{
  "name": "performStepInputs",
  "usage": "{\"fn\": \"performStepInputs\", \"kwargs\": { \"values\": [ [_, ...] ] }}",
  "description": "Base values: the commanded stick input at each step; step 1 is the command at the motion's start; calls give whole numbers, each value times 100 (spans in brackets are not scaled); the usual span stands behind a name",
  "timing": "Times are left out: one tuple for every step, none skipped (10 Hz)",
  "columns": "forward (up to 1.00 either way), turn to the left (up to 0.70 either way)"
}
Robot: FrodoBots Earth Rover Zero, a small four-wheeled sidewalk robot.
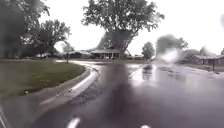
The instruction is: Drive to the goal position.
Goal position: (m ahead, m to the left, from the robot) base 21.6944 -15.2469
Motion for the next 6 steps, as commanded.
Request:
{"fn": "performStepInputs", "kwargs": {
  "values": [
    [50, 42],
    [50, 50],
    [50, 50],
    [50, 50],
    [50, 22],
    [50, 0]
  ]
}}
